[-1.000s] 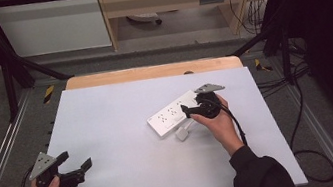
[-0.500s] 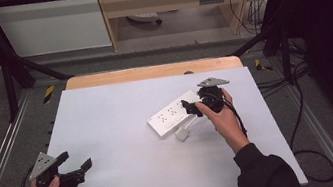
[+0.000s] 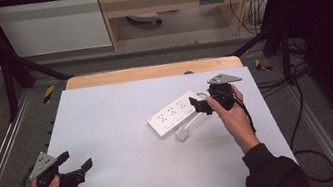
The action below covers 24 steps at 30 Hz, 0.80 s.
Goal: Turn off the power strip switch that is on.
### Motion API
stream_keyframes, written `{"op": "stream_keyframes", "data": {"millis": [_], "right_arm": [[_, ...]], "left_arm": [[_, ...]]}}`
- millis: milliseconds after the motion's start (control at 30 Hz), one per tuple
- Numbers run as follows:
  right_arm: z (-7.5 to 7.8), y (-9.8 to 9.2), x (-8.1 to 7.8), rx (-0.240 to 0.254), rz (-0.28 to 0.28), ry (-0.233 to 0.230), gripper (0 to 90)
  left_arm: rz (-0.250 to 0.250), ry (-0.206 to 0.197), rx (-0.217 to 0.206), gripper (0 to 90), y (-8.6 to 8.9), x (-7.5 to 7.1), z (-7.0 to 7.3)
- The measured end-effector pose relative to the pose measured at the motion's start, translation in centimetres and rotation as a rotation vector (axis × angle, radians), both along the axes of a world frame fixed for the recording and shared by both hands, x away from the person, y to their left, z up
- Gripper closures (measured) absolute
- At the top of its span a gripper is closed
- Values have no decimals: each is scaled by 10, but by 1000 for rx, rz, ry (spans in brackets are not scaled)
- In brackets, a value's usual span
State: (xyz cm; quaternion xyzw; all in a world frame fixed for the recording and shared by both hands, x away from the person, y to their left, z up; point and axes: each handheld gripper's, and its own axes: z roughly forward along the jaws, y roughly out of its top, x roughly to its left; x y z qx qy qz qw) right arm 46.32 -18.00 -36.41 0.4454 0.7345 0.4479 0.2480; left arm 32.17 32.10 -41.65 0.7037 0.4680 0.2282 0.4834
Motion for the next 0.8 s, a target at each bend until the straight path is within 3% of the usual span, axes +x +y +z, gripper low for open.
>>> {"op": "stream_keyframes", "data": {"millis": [300,800], "right_arm": [[13,-22,-10,24,-18,-32,33],[20,-54,-27,60,-50,-75,32]], "left_arm": [[4,0,2,58,-1,0,0],[13,6,1,58,0,0,-1]]}}
